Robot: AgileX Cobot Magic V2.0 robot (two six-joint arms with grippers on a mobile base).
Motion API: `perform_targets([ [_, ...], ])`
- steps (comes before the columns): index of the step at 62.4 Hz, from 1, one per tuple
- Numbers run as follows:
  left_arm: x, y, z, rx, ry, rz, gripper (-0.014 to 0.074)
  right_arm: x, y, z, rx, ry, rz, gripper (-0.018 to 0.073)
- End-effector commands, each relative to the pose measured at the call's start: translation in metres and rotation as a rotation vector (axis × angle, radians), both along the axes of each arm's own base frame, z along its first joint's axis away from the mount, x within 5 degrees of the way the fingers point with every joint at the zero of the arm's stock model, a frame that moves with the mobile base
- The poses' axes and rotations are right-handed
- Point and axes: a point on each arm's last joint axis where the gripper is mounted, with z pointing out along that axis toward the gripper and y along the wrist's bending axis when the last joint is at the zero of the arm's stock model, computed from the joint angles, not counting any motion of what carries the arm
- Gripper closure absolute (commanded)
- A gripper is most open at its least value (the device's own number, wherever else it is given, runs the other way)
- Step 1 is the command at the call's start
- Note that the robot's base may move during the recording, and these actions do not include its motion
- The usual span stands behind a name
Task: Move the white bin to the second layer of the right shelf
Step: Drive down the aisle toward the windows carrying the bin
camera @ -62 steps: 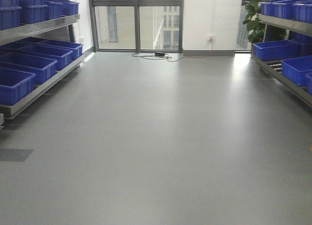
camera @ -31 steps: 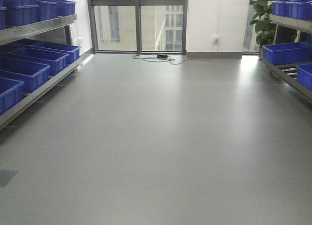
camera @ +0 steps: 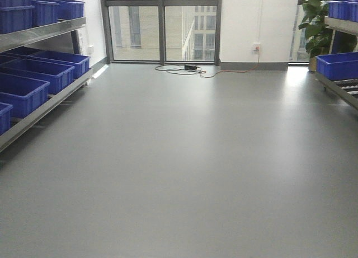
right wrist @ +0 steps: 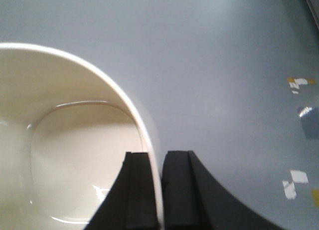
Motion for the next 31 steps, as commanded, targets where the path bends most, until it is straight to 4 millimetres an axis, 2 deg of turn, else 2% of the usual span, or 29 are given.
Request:
perform_targets([
  [1,-0.0006,0.0007,-0.0008,-0.011,-0.072,0.007,0.0512,0.0034,-0.0009,0.0166,-0.008,-0.116,-0.006,0.0503],
  [31,-0.0006,0.0007,-0.0008,-0.011,-0.072,0.007,0.0512,0.0034,-0.0009,0.0166,-0.008,-0.116,-0.006,0.0503],
])
